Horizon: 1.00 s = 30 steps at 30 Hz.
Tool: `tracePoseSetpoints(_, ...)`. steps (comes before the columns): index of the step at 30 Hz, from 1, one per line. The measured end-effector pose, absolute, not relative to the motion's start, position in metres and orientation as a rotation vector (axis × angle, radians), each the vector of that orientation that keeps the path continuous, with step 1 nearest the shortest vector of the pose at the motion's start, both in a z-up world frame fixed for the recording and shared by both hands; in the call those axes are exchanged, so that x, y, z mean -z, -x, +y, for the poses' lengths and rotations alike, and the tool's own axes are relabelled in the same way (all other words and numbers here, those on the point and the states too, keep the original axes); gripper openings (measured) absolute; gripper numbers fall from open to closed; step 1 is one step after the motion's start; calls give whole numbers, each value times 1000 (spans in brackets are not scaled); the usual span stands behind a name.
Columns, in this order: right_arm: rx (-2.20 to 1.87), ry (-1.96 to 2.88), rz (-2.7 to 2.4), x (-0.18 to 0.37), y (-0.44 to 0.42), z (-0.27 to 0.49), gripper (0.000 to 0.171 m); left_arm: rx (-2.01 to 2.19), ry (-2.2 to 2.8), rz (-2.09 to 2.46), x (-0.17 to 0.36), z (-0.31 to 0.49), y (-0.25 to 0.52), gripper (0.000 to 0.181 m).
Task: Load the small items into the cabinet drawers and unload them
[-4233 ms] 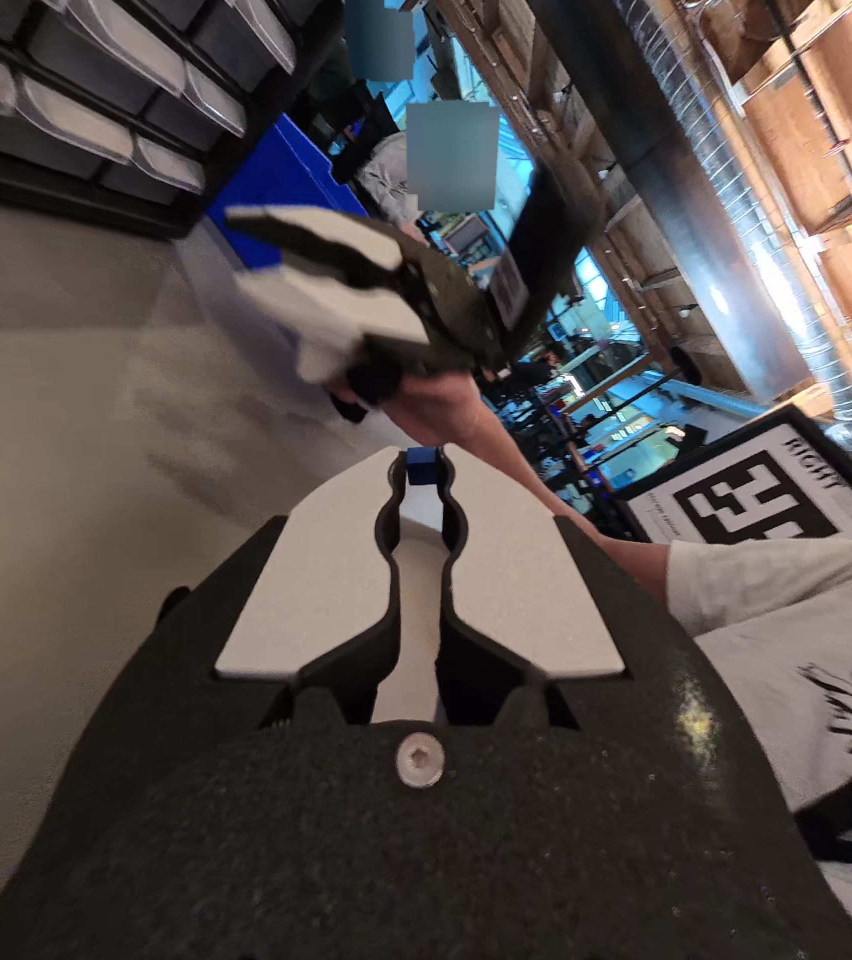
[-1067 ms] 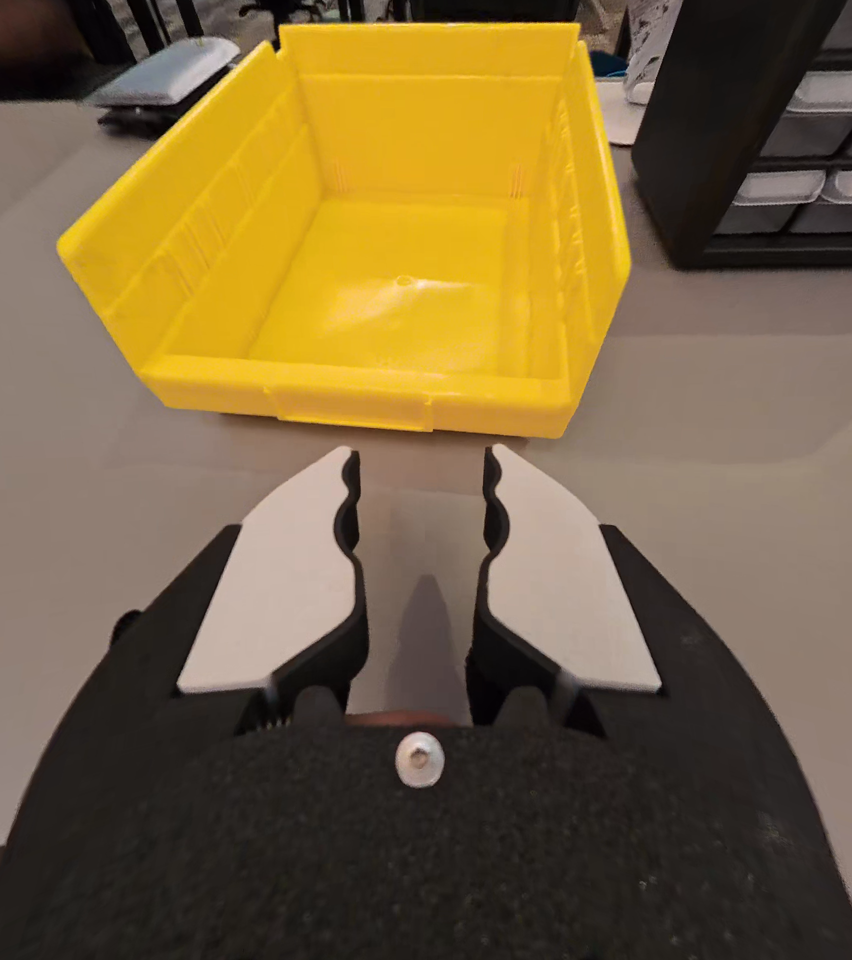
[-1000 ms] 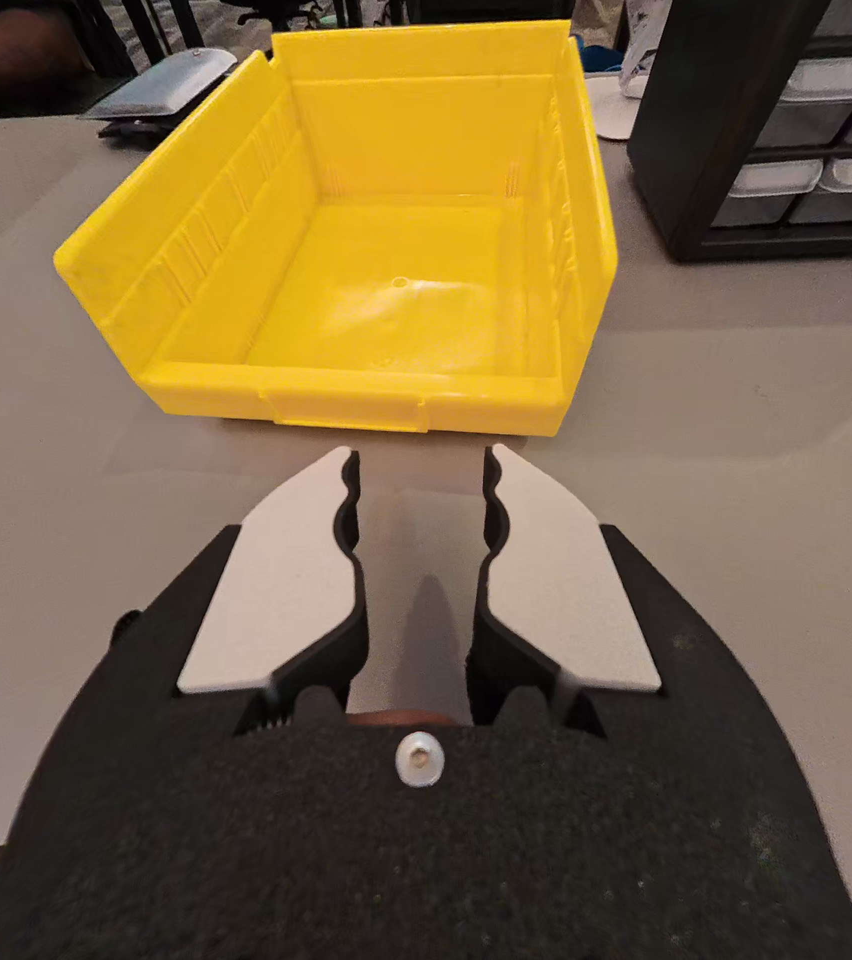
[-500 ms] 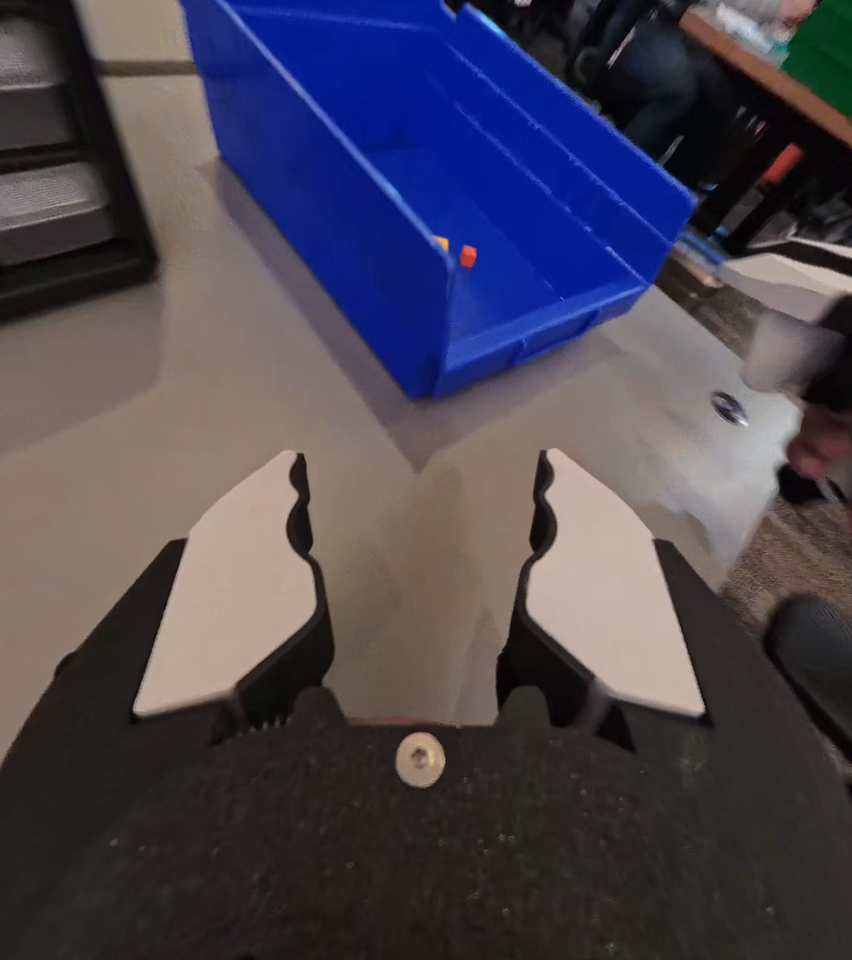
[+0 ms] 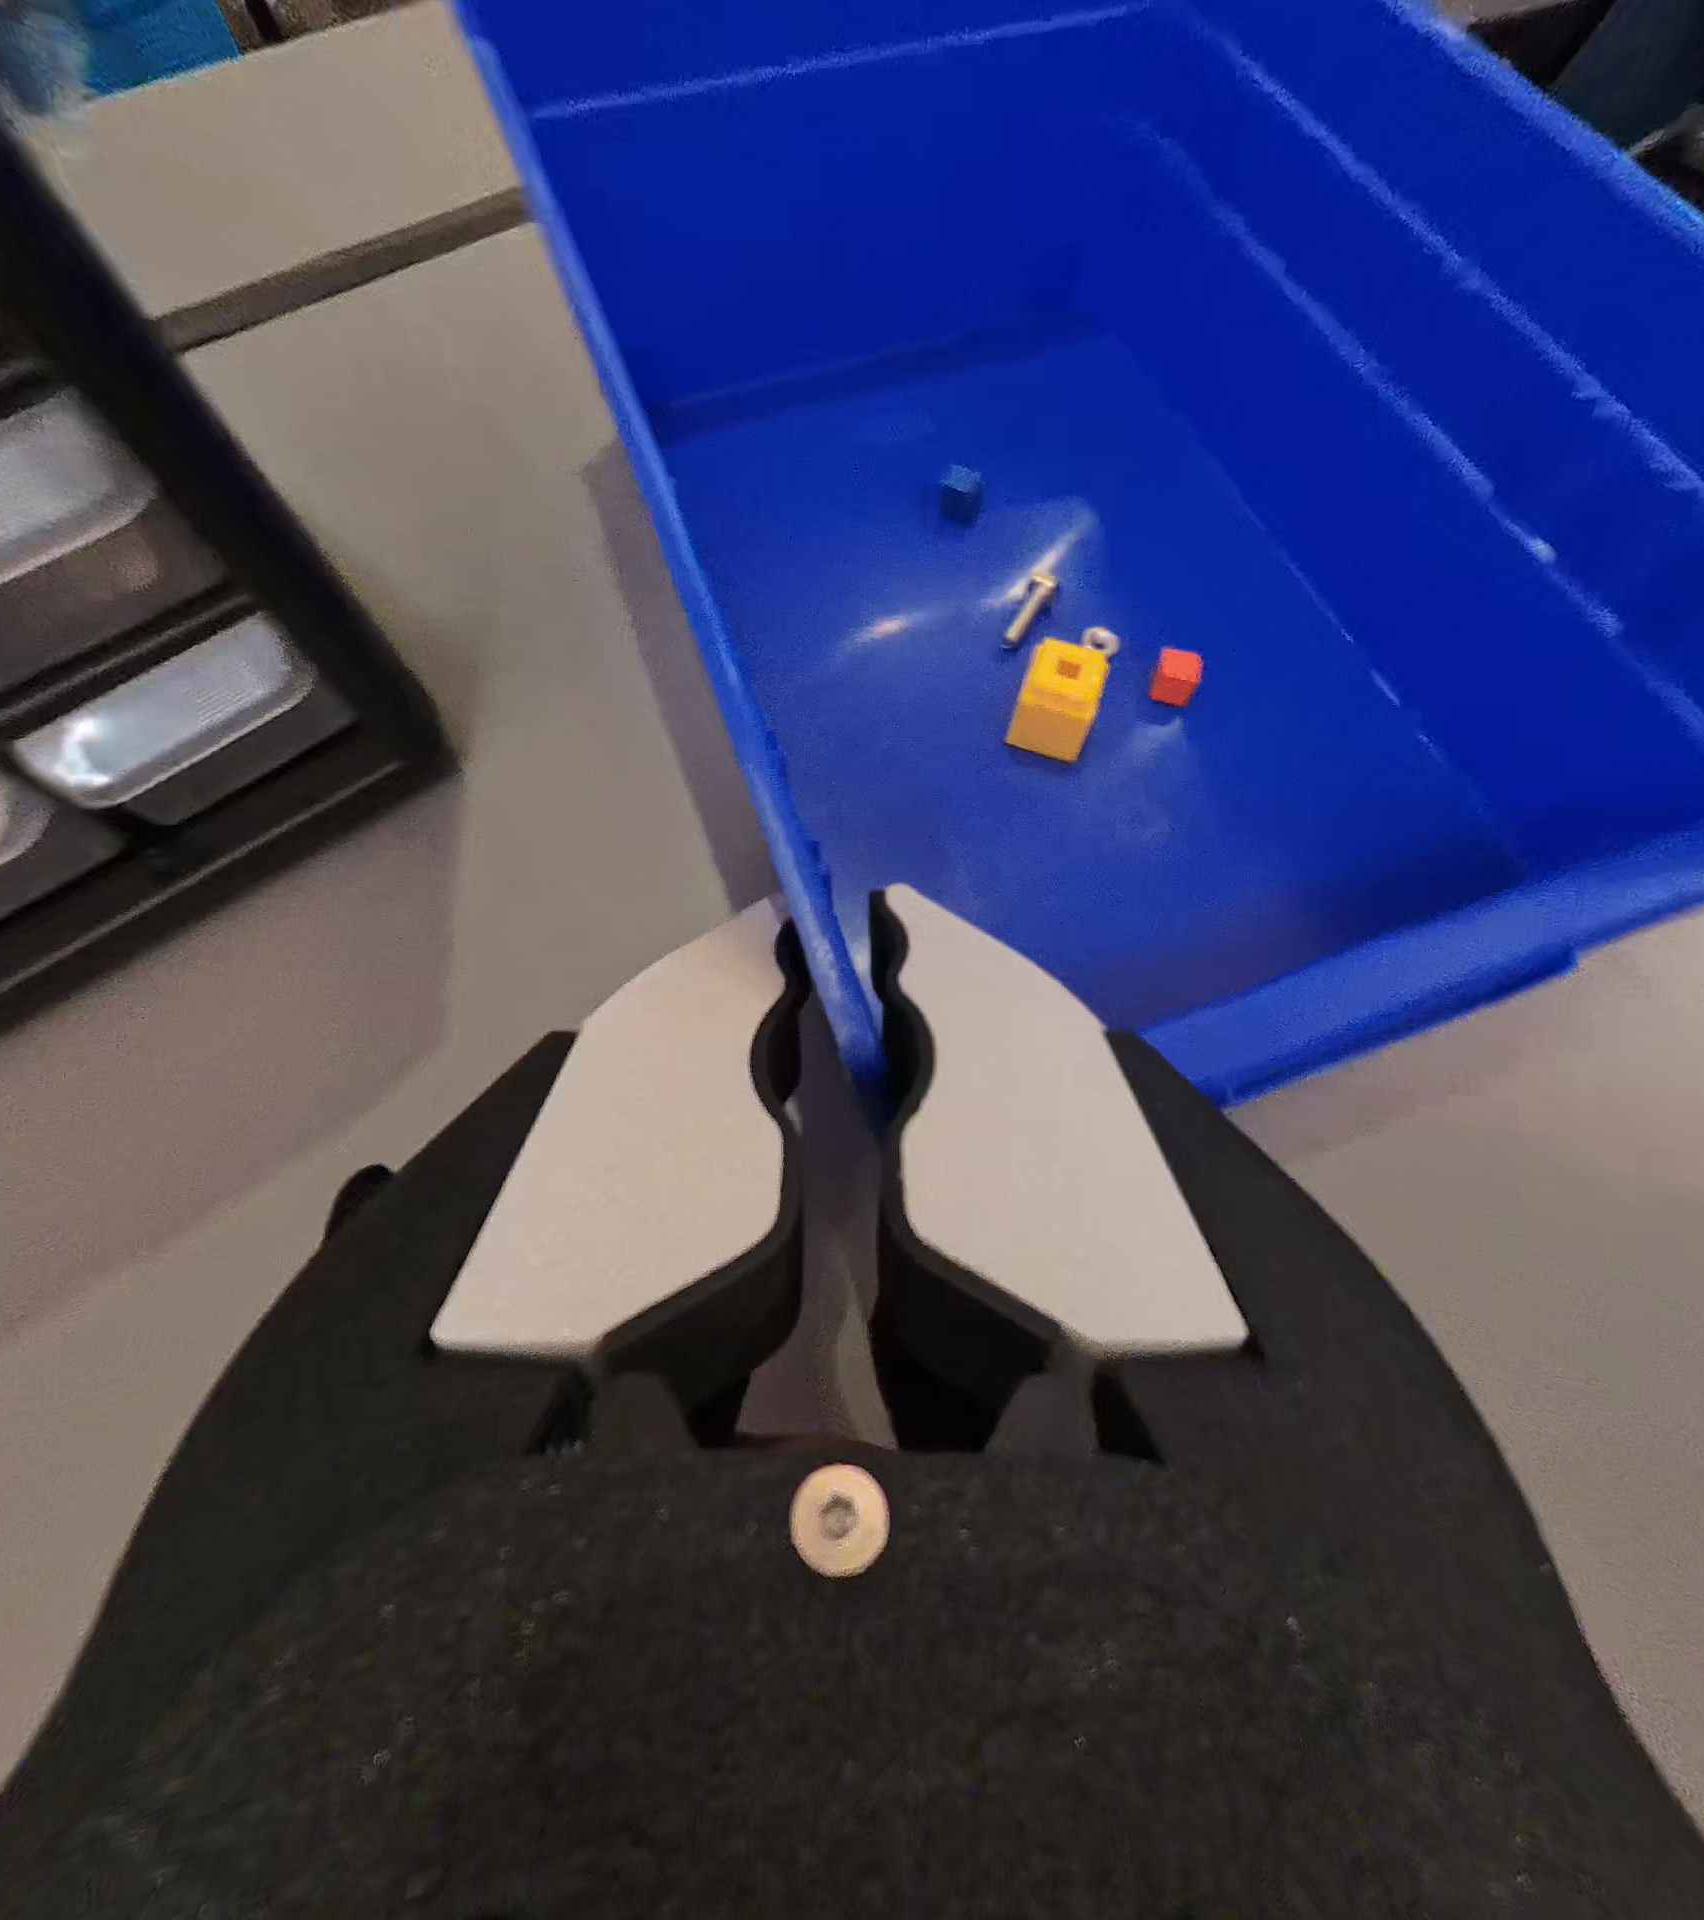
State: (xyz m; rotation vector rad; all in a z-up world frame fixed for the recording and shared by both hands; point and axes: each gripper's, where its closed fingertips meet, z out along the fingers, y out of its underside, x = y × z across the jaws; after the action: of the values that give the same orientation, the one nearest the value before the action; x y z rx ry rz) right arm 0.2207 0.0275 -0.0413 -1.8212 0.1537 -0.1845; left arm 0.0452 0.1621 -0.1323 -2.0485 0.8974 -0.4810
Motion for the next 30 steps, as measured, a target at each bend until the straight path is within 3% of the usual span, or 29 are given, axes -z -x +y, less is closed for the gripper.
tracePoseSetpoints(7,112,1847,156,23,-224,23,39,763,2023,945,113,129,33,5)
tracePoseSetpoints(20,-6,1887,46,40,-160,32,39,635,2023,674,112,65,247,4)
tracePoseSetpoints(30,-39,2000,-82,85,-118,44,39,653,2075,427,131,71,282,6)
